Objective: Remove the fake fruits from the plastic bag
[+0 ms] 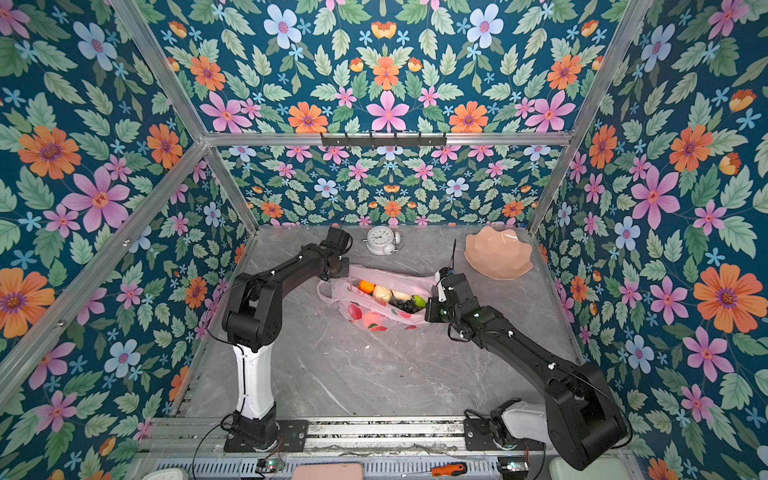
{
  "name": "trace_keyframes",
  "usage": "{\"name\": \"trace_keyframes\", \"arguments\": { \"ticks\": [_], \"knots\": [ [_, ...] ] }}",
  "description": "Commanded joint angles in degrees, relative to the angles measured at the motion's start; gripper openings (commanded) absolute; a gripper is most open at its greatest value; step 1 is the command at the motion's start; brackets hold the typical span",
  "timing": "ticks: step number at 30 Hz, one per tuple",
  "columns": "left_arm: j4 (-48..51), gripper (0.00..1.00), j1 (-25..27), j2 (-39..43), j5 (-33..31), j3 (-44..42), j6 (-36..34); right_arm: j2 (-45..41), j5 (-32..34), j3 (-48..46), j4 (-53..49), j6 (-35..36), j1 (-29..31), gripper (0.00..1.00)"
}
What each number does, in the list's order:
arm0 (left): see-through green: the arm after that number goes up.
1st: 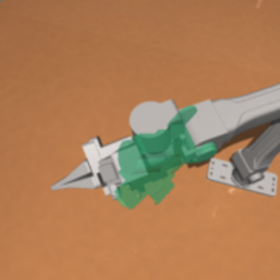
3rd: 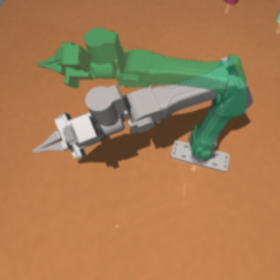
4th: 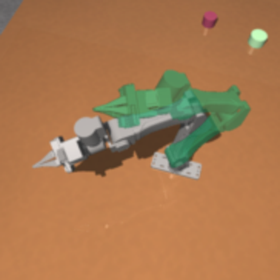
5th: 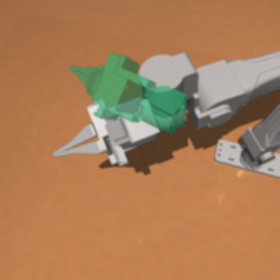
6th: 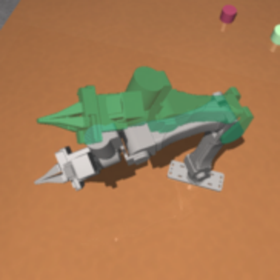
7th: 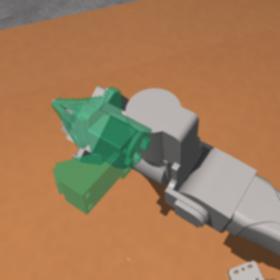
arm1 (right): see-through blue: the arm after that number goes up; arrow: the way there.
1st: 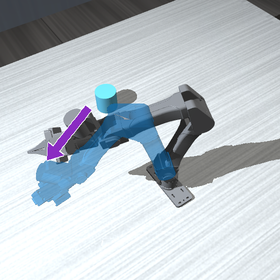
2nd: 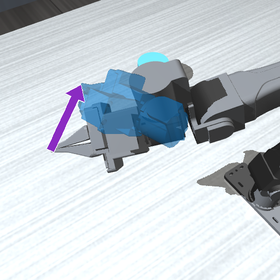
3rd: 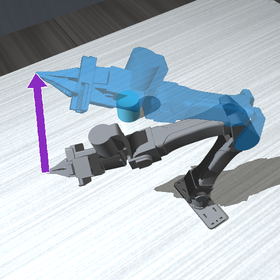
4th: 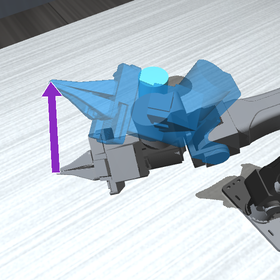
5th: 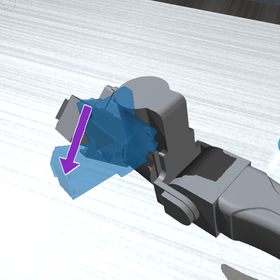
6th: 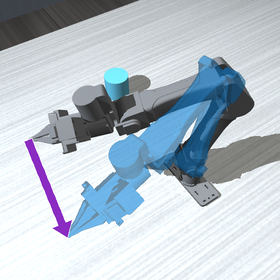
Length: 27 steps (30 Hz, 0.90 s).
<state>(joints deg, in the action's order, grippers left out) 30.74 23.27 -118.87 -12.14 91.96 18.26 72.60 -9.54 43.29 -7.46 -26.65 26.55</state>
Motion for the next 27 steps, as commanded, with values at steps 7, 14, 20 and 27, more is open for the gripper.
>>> {"name": "trace_keyframes", "arguments": {
  "ticks": [7,14,20,27],
  "knots": [
    [-4.98,0.64,4.73,17.44,2.42,-13.51,2.61,1.53,-3.42,-0.13,4.28,-2.82,-0.05,0.00],
    [-4.56,0.78,6.32,23.12,0.41,-21.77,10.44,2.28,-3.55,-0.65,5.97,-5.11,0.65,0.00],
    [-8.77,0.76,6.35,24.40,3.28,-27.12,11.97,2.73,-4.00,0.83,5.58,-7.58,0.16,0.00],
    [-13.34,0.16,4.88,26.78,5.18,-34.31,11.69,5.00,-12.81,-0.58,11.99,-15.11,-6.39,0.00]
  ]
}}
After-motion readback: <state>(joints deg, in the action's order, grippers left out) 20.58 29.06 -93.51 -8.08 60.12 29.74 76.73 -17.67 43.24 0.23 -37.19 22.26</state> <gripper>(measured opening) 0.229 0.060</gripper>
